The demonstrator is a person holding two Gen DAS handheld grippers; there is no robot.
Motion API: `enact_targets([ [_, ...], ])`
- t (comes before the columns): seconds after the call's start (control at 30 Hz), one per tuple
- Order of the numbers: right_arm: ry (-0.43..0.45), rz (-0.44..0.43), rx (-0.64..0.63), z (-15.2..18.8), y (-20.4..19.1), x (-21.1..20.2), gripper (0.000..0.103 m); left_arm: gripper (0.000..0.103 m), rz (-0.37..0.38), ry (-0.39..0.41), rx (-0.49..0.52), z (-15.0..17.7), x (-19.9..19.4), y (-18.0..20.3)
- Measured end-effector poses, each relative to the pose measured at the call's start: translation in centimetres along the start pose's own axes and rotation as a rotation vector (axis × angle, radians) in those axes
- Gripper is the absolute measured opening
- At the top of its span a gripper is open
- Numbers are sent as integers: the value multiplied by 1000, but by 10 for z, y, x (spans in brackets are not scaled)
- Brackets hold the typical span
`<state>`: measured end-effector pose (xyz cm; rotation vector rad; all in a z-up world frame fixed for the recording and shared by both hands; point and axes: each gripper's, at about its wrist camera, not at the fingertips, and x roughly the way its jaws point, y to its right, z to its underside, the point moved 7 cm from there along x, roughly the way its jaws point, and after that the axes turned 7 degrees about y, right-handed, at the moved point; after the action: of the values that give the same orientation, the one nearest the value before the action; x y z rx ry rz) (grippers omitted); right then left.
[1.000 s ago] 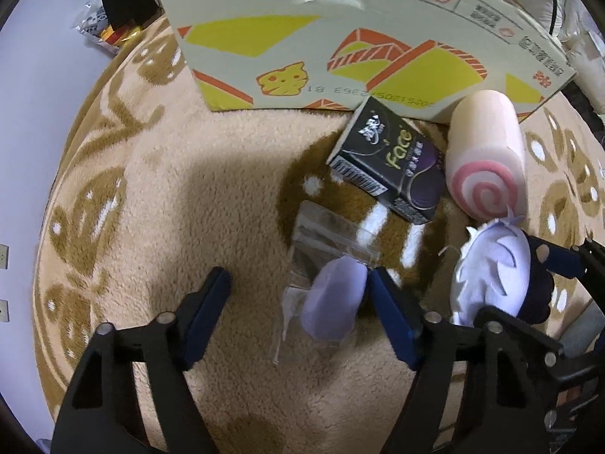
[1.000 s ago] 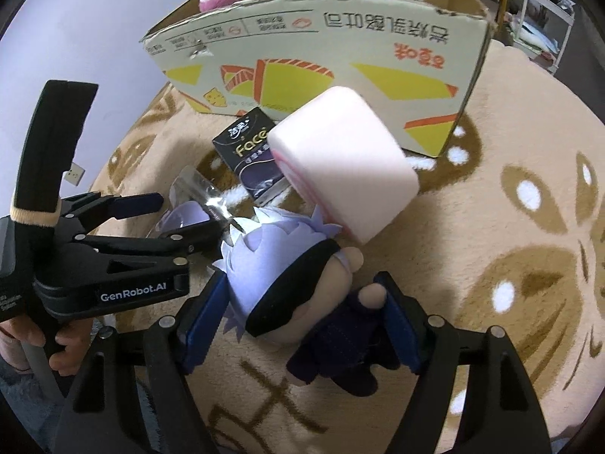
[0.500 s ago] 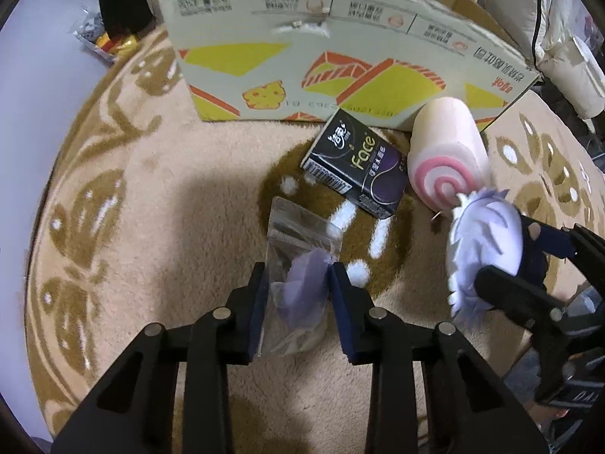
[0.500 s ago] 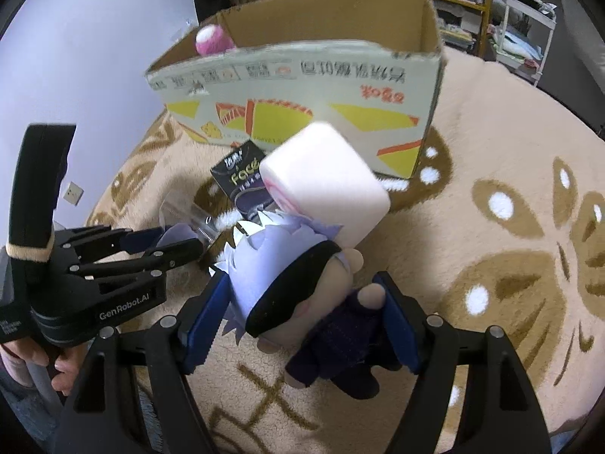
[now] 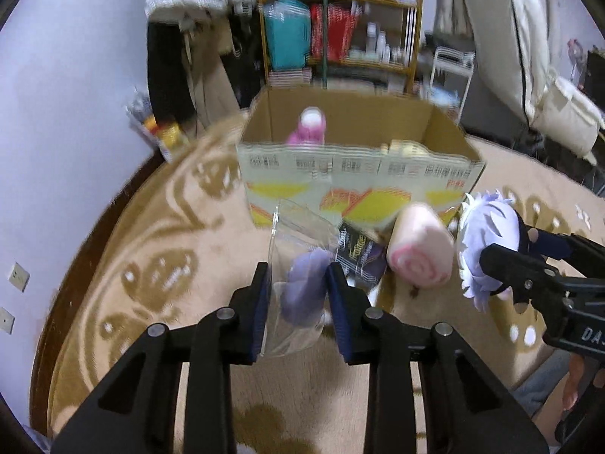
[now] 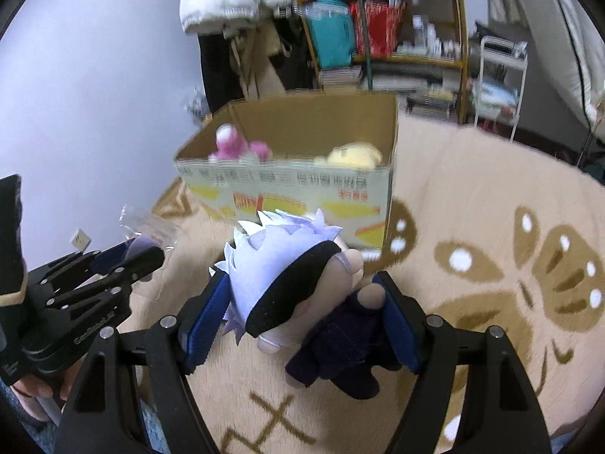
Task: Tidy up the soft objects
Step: 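Lift the clear bag and doll over the box with both tools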
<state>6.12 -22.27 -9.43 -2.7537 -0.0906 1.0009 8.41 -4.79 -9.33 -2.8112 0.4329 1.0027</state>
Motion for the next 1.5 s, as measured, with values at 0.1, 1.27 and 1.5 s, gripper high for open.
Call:
enact_targets([
  [0.1,82,-2,-18,-16,-3,-9,80,29,1,83,-5,-15,-8,1],
  [1.27,323,21,-46,-102,7,37,80,29,-26,393,30,-120,28,7],
  [1.5,309,16,-29,-110,21,56,81,30,9,359,72,-123,57,13],
])
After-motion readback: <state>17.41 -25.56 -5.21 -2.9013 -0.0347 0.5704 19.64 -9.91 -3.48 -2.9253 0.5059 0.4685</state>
